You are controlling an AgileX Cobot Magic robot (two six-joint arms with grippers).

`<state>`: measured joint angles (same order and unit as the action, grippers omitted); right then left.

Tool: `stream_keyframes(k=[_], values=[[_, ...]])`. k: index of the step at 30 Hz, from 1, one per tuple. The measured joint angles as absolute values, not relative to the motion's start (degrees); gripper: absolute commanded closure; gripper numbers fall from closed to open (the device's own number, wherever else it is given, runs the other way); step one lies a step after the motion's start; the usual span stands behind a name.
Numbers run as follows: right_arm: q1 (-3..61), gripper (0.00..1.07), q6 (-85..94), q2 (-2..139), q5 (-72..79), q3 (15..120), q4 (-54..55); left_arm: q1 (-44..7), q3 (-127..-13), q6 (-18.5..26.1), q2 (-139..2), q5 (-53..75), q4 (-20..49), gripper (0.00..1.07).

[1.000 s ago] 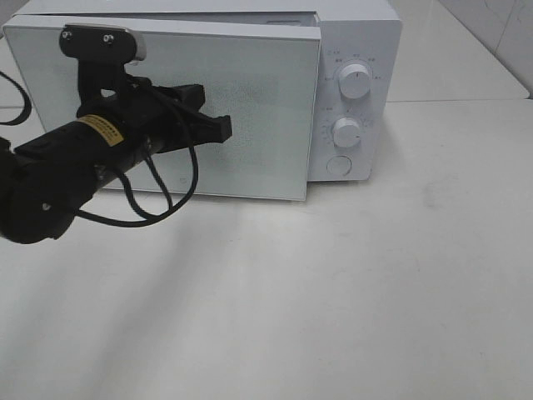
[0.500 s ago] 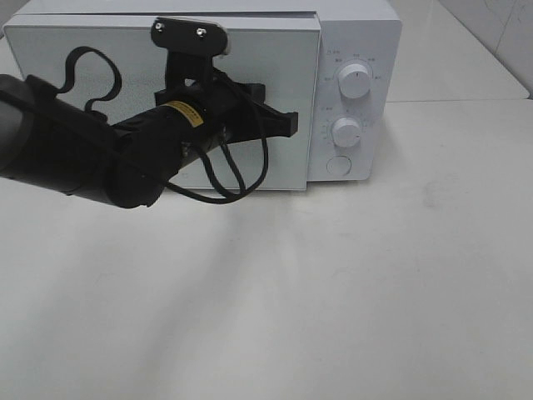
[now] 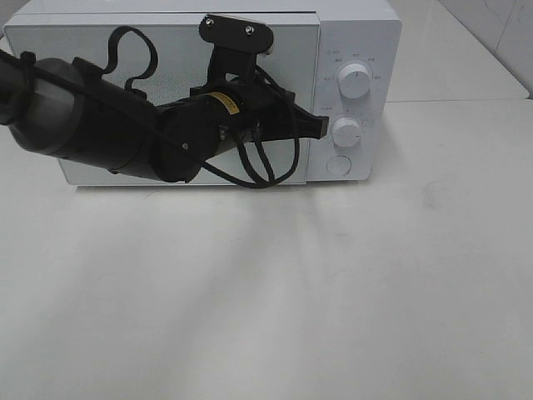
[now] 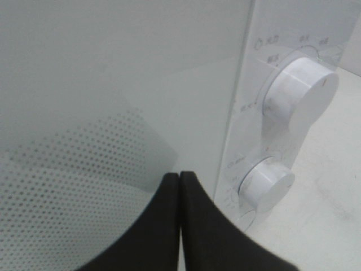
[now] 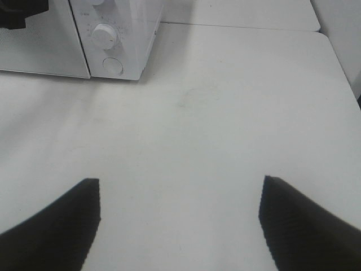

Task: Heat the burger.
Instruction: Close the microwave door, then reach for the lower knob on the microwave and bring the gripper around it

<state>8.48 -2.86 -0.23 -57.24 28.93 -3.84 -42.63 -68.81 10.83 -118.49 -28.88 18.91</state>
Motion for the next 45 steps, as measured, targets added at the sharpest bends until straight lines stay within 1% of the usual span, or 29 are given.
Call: stream_keyframes(k=[2, 10, 12, 15, 17, 18, 19, 20, 21, 22, 23, 24, 25, 26, 27, 28, 29, 30, 31, 32, 34, 35, 36, 38, 39, 42, 44, 45], values=[[8.48, 0.32, -2.86, -0.23, -57.24, 28.93, -3.84, -42.28, -69.21, 11.0, -118.66, -29.62, 19.82, 1.07], [8.48, 0.32, -2.86, -0.23, -57.24, 28.93, -3.9, -41.14, -69.33, 11.0, -118.95, -26.81, 18.68, 1.07], [8.48, 0.32, -2.86, -0.23, -57.24, 28.93, -3.9, -41.14, -69.61, 11.06, -118.03, -23.61, 19.37, 1.07], [8.48, 0.32, -2.86, -0.23, -57.24, 28.93, -3.9, -41.08, -69.73, 11.06, -117.69, -22.57, 19.65, 1.07], [8.48, 0.32, -2.86, -0.23, -57.24, 28.93, -3.9, -40.45, -70.24, 11.29, -115.34, -17.42, 21.26, 1.07], [8.48, 0.32, -2.86, -0.23, -57.24, 28.93, -3.9, -40.45, -70.24, 11.29, -115.34, -17.42, 21.26, 1.07], [8.48, 0.32, -2.86, -0.23, -57.24, 28.93, -3.9, -40.28, -70.47, 11.29, -114.88, -15.64, 21.77, 1.04], [8.48, 0.32, -2.86, -0.23, -57.24, 28.93, -3.9, -39.94, -70.65, 11.29, -113.79, -11.63, 22.06, 0.9], [8.48, 0.32, -2.86, -0.23, -57.24, 28.93, -3.9, -39.94, -70.65, 11.29, -113.79, -11.63, 22.06, 0.9], [8.48, 0.32, -2.86, -0.23, -57.24, 28.93, -3.9, -39.82, -70.7, 11.29, -113.27, -8.88, 22.17, 0.78], [8.48, 0.32, -2.86, -0.23, -57.24, 28.93, -3.9, -39.82, -70.7, 11.29, -113.27, -8.88, 22.17, 0.78], [8.48, 0.32, -2.86, -0.23, -57.24, 28.93, -3.9, -39.76, -70.7, 11.29, -112.36, -2.75, 22.17, 0.51], [8.48, 0.32, -2.86, -0.23, -57.24, 28.93, -3.9, -39.76, -70.7, 11.29, -111.84, 0.4, 22.17, 0.35], [8.48, 0.32, -2.86, -0.23, -57.24, 28.93, -3.9, -39.76, -70.7, 11.29, -111.84, 0.4, 22.17, 0.35], [8.48, 0.32, -2.86, -0.23, -57.24, 28.93, -3.9, -39.76, -70.7, 11.29, -110.98, 5.9, 22.17, 0.08], [8.48, 0.32, -2.86, -0.23, -57.24, 28.93, -3.9, -39.76, -70.82, 11.29, -110.47, 11.57, 22.23, 0.06], [8.48, 0.32, -2.86, -0.23, -57.24, 28.93, -3.9, -39.76, -70.82, 11.29, -110.47, 11.57, 22.23, 0.06], [8.48, 0.32, -2.86, -0.23, -57.24, 28.93, -3.9, -39.76, -70.82, 11.29, -110.29, 14.67, 22.29, 0.07], [8.48, 0.32, -2.86, -0.23, -57.24, 28.93, -3.9, -39.76, -70.82, 11.29, -109.78, 21.03, 22.4, 0.08], [8.48, 0.32, -2.86, -0.23, -57.24, 28.93, -3.9, -39.76, -70.82, 11.29, -109.78, 21.03, 22.4, 0.08], [8.48, 0.32, -2.86, -0.23, -57.24, 28.93, -3.9, -39.76, -70.82, 11.29, -108.69, 28.71, 22.4, 0.08], [8.48, 0.32, -2.86, -0.23, -57.24, 28.93, -3.9, -39.76, -70.82, 11.29, -108.69, 28.71, 22.4, 0.08], [8.48, 0.32, -2.86, -0.23, -57.24, 28.93, -3.9, -39.76, -70.82, 11.29, -107.6, 33.06, 22.35, 0.08], [8.48, 0.32, -2.86, -0.23, -57.24, 28.93, -3.9, -39.76, -70.82, 11.29, -106.97, 34.89, 22.29, 0.08], [8.48, 0.32, -2.86, -0.23, -57.24, 28.93, -3.9, -39.65, -70.82, 11.29, -105.37, 39.48, 21.83, 0.08], [8.48, 0.32, -2.86, -0.23, -57.24, 28.93, -3.9, -39.65, -70.87, 11.29, -104.74, 41.77, 21.49, 0.08], [8.48, 0.32, -2.86, -0.23, -57.24, 28.93, -3.9, -39.42, -71.05, 11.0, -101.59, 47.84, 18.85, 0.08], [8.48, 0.32, -2.86, -0.23, -57.24, 28.93, -3.9, -39.42, -71.05, 11.0, -101.59, 47.84, 18.85, 0.08]])
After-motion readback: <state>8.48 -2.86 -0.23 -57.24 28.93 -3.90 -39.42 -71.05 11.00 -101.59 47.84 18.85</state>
